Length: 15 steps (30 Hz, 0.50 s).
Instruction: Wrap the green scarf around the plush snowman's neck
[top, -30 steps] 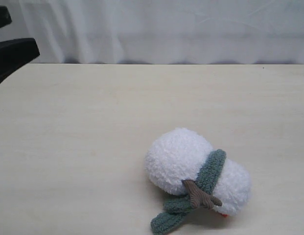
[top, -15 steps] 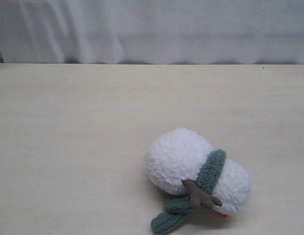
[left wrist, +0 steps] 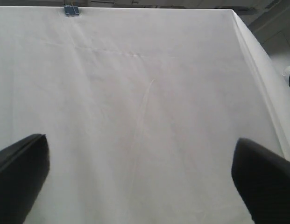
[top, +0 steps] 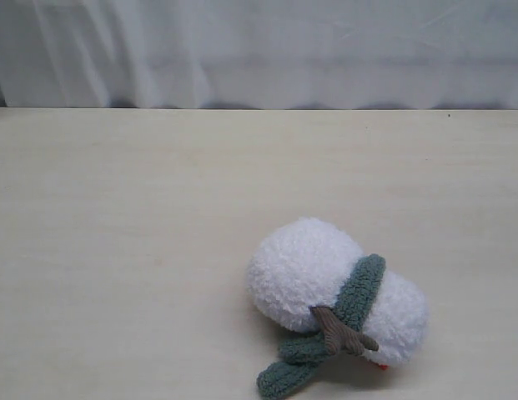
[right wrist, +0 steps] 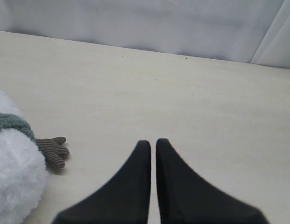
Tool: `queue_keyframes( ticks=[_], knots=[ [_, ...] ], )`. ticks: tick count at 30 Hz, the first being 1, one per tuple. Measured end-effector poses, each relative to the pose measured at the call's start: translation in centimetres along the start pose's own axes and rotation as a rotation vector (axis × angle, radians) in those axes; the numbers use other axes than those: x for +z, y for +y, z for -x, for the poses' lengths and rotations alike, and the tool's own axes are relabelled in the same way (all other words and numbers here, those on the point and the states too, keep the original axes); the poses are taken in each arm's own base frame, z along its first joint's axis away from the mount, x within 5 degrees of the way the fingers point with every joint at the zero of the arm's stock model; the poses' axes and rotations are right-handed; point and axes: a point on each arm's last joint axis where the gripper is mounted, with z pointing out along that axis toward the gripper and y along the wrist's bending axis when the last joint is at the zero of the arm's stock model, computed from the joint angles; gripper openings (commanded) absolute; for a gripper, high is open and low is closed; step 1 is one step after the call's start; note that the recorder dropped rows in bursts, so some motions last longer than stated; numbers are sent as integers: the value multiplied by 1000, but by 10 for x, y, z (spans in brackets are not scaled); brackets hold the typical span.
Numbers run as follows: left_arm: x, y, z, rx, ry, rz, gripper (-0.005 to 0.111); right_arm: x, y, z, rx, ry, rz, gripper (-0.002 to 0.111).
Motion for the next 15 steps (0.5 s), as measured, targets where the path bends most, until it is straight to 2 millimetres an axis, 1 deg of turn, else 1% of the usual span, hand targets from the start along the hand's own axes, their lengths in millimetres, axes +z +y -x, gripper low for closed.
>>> queue_keyframes(
  ticks=[10, 15],
  knots=[
    [-3, 20, 0, -91, -10, 217, 101, 0, 0, 0, 0, 0, 0, 4],
    [-6, 29, -7, -99, 67, 299, 101, 0, 0, 0, 0, 0, 0, 4]
  ],
)
